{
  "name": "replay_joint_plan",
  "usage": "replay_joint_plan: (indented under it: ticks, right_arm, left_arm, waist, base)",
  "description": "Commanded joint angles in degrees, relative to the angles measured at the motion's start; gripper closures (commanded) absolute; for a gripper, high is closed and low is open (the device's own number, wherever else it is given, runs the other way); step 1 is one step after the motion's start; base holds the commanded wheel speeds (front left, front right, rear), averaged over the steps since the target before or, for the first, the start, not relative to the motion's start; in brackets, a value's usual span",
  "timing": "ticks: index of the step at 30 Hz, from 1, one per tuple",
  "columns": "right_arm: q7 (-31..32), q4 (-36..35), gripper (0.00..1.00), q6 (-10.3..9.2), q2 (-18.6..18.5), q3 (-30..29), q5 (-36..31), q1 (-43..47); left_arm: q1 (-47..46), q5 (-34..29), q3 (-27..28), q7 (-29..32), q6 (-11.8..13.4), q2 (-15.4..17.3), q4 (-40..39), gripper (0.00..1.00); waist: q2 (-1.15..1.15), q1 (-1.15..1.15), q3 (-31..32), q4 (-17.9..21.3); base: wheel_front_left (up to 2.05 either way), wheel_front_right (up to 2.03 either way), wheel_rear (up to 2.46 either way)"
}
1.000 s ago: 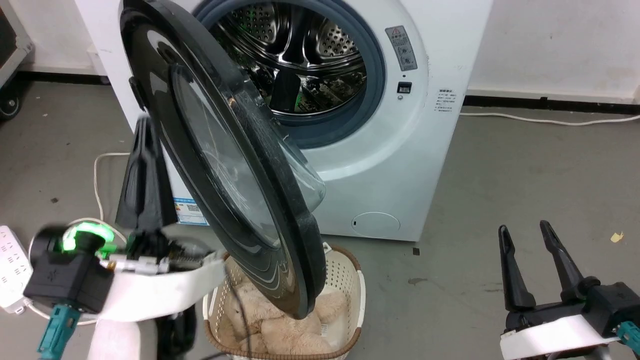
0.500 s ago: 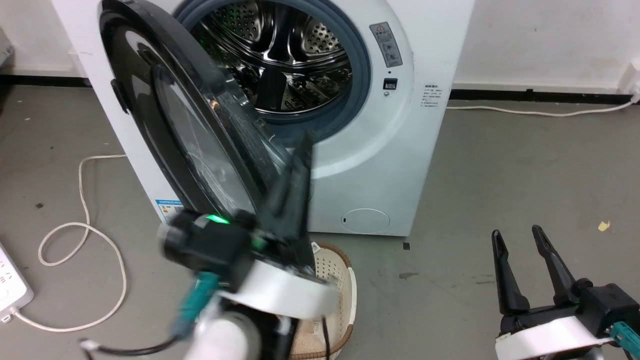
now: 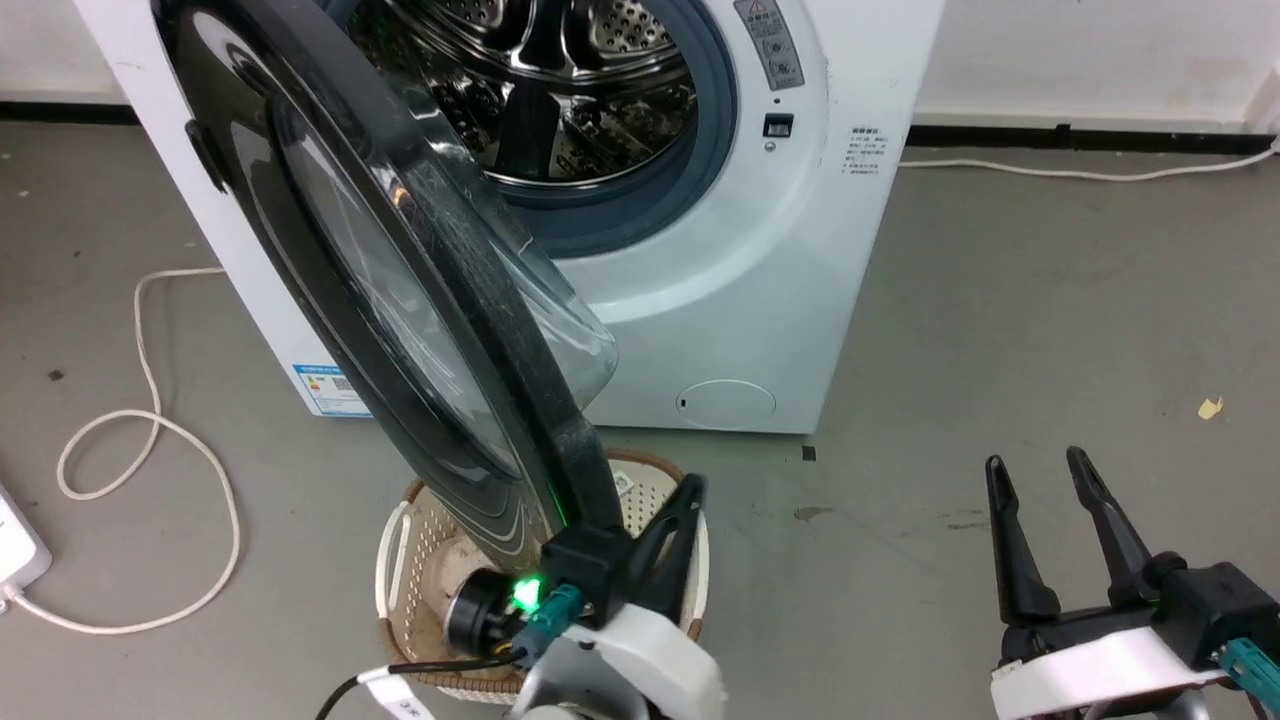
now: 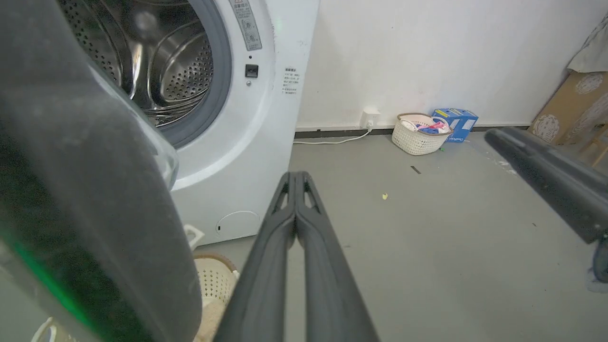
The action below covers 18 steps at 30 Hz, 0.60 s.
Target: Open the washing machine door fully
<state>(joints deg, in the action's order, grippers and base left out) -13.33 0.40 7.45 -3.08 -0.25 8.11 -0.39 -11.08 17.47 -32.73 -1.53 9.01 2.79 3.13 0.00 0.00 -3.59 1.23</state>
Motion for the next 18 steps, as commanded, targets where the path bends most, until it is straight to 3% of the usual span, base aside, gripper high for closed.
replay_joint_plan:
  ticks: [1,10,18]
  right_arm:
    - [-0.5,0.2,0.0,0.03,0.2,0.3,0.0,-0.7]
    - [-0.7,0.7,0.0,0.03,0.2,-0.3,-0.2,-0.5]
    - [-0.2,1.5,0.0,0.03,0.2,-0.2,-0.3,1.0]
  left_arm:
    - [0.4,0.2,0.6,-0.9,0.4,0.5,2.0,1.0]
    - [0.8,1.9,2.9,-5.6,0.2,1.1,6.8,1.0]
    - [3.5,2.1,2.3,-6.6,-0.3,2.7,4.7,1.0]
  waist:
    - [0.0,0.0,-0.3,0.0]
    - [0.0,0.0,-0.4,-2.3]
    - [0.0,0.0,2.1,-9.4]
  base:
    - [0.0,0.0,0.0]
    - [0.0,0.0,0.0]
    - [0.0,0.0,0.0]
